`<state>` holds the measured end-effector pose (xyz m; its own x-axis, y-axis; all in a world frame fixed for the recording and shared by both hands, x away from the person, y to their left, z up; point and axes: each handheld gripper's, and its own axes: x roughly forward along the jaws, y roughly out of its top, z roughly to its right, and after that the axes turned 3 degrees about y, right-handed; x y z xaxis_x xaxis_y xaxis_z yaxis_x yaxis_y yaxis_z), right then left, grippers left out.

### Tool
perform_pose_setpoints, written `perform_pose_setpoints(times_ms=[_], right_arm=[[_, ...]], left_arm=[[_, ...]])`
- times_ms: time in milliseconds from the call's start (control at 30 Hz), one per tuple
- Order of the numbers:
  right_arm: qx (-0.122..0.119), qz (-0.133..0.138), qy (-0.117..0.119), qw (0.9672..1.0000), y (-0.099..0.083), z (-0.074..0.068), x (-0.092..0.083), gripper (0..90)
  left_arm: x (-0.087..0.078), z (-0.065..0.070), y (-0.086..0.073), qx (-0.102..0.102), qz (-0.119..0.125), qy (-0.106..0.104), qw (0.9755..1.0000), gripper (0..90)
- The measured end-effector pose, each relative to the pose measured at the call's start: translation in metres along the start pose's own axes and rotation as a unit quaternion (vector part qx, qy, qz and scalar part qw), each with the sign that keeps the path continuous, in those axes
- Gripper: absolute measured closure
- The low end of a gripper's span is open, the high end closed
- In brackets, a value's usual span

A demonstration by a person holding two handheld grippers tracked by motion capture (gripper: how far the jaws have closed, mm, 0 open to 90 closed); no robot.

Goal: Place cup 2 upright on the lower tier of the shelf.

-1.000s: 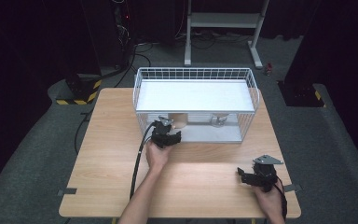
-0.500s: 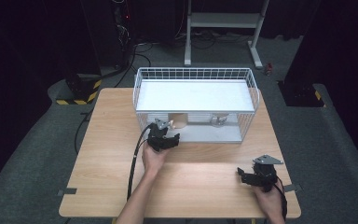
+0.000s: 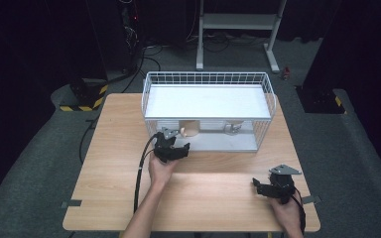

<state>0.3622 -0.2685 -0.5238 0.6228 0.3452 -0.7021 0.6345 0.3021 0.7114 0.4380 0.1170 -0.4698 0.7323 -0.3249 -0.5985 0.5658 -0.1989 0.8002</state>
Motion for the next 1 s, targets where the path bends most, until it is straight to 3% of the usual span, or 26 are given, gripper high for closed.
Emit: perform_pose_setpoints(times_ms=[567,800,1000], right_arm=[[0.0,0.0,0.0,1.0,0.0,0.0,0.0,17.8],[-0.002,0.0,0.0,1.0,0.0,0.0,0.0,17.8],[0.0,0.0,0.0,1.0,0.0,0.0,0.0,17.8]], left_arm=[[-0.015,0.0,0.0,0.01,0.012,-0.006,0.9999,27.7],[-0.018,-0.002,-0.005,-0.002,0.019,-0.008,0.9998,27.7],[-0.025,-0.002,-0.006,0.003,0.023,-0.011,0.9997,27.7]])
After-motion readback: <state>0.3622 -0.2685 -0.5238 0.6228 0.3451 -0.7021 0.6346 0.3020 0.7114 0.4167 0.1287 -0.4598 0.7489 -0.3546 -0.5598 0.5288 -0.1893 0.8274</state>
